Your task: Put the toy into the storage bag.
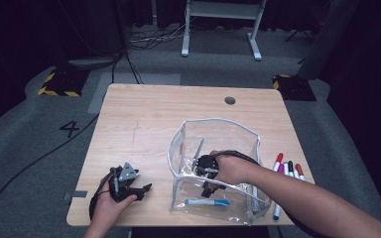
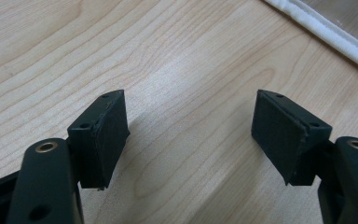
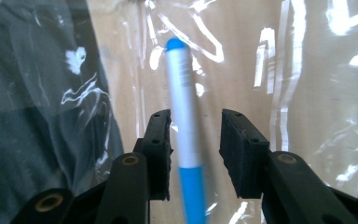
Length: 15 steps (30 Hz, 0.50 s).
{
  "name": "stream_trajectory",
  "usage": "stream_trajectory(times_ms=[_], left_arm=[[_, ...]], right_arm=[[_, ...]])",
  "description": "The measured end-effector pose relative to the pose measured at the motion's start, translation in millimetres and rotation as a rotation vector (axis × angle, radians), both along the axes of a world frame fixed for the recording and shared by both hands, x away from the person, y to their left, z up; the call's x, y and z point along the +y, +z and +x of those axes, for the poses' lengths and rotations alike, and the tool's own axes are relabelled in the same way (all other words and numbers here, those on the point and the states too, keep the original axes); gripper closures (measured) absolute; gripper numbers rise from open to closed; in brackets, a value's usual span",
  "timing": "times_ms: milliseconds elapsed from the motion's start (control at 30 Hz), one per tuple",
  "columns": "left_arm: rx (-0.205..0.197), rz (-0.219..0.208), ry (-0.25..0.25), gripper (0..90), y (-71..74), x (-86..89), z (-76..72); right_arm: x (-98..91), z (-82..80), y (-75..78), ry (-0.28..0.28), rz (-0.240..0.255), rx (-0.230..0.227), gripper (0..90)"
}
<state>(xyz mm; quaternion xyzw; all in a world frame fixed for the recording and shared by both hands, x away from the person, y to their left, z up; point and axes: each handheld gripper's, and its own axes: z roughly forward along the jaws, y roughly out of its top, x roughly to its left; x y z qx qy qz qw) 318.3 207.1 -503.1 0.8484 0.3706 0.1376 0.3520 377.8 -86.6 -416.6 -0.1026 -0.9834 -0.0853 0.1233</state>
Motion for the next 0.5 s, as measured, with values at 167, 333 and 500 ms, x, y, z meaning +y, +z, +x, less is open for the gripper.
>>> stream_trajectory(times_ms=[167,333,500], left_arm=[[0.001,-0.001,0.000,27.4,0.0,0.0,0.0],[0.000,0.000,-0.001,27.1,0.0,0.0,0.0],[0.001,0.001,-0.004,27.1,0.0,0.0,0.2]], right_arm=[[-10.1,5.7,22.8,-0.090,0.096,-0.077,62.2],[-25.0,6.6,55.9,-0.135,0.229,-0.185,61.5],[-36.5,0.9,79.1,-0.164,0.334,-0.249,60.9]])
